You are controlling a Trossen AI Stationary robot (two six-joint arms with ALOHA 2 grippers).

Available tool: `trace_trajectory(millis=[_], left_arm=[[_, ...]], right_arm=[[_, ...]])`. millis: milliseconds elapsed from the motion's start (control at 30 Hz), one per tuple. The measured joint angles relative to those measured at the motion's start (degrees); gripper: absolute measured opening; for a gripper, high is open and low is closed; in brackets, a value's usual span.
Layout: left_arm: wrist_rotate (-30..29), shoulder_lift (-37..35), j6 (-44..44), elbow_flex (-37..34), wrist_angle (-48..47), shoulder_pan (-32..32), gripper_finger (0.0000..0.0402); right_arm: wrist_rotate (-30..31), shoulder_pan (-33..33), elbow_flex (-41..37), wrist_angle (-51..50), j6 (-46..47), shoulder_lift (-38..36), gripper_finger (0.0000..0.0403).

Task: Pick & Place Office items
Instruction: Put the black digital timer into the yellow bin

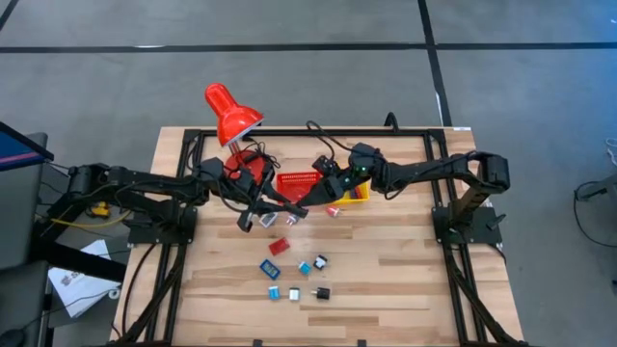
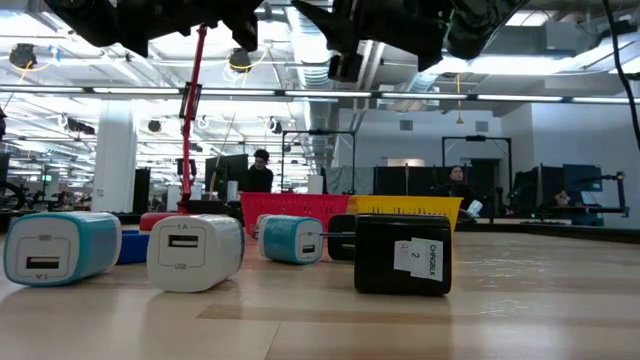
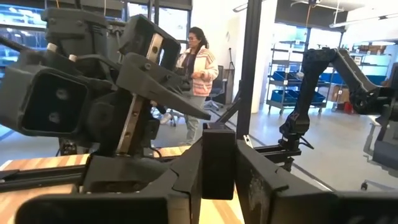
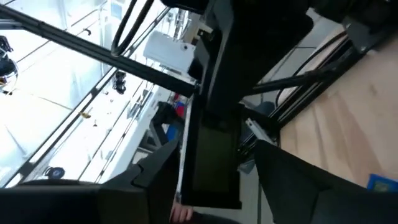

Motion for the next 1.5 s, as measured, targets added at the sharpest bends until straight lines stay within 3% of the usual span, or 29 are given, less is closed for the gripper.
trace_trajectory(millis=[133,267,533,633,733,867,1000,1267,1500], left_arm=[[0.02,0.0,-1.29,0.0,-0.11,0.0,0.0071],[0.03,0.0,-4.57,0.0,-1.46,0.0,0.0064],[-0.25,0.0,-14.06,-0.07,-3.69,2.81,0.0063],[-2.97,0.0,-14.11,-0.07,-3.65,4.65,0.0063],[-5.55,0.0,-14.01,-0.07,-3.54,6.23,0.0065],[-6.08,0.0,-13.97,-0.07,-2.48,7.33,0.0065],[-6.05,0.0,-13.0,-0.07,-0.96,7.48,0.0065],[-6.05,0.0,-12.34,-0.07,-0.61,7.48,0.0065],[-6.03,0.0,-12.41,-0.04,-0.55,7.48,0.0065]], right_arm=[[1.95,-0.62,0.0,0.21,-6.8,-0.03,0.0215],[9.48,-2.33,0.24,0.35,-13.55,-0.44,0.0234],[9.47,-5.93,4.09,0.18,-29.75,-3.24,0.024],[9.33,-6.64,8.18,-10.36,-36.19,-5.96,0.0239],[10.06,-7.53,14.91,-28.77,-47.4,-8.59,0.0239],[18.03,-6.33,25.89,-55.8,-61.47,-9.45,0.0239],[20.35,-3.96,32.0,-67.8,-60.76,-7.91,0.0239],[21.49,0.36,33.95,-70.9,-60.8,-4.65,0.0239],[24.68,0.31,33.94,-71.48,-60.78,-4.74,0.0239]])
